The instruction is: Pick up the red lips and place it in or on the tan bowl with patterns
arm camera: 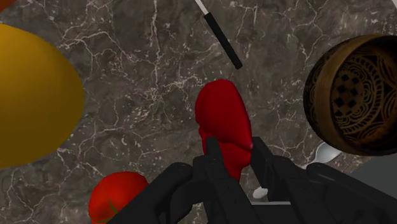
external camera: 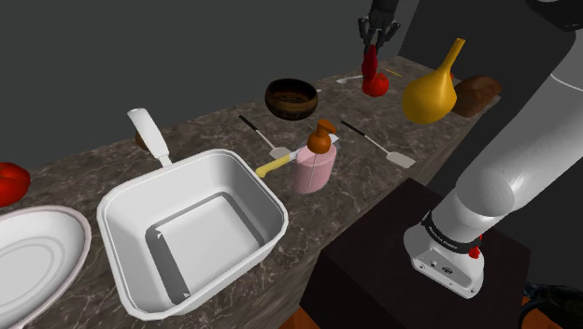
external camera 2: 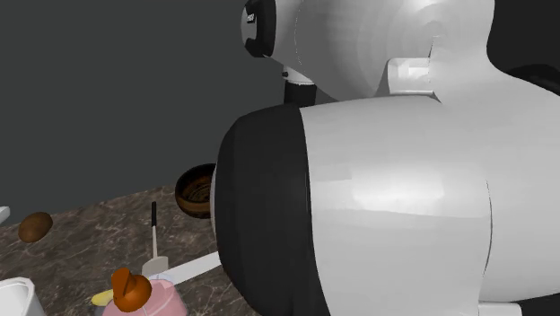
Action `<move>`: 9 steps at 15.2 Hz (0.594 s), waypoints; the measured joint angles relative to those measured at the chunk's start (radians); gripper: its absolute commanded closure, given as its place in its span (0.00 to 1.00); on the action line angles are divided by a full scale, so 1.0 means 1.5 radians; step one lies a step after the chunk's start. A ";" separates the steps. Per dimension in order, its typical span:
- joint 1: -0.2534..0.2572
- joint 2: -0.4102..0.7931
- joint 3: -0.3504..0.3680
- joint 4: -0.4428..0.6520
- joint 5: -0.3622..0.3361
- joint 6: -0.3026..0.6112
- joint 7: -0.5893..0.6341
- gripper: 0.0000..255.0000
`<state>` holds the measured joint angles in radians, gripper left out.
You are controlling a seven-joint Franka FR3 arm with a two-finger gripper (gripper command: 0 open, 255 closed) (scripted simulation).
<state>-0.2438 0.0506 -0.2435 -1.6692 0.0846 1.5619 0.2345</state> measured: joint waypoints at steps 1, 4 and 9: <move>0.006 0.000 0.006 0.001 0.002 0.000 0.012 1.00; 0.032 0.011 0.029 0.017 0.010 -0.001 0.060 1.00; 0.068 0.032 0.061 0.051 0.021 -0.007 0.130 1.00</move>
<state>-0.1411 0.0993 -0.1514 -1.5922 0.1157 1.5513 0.4298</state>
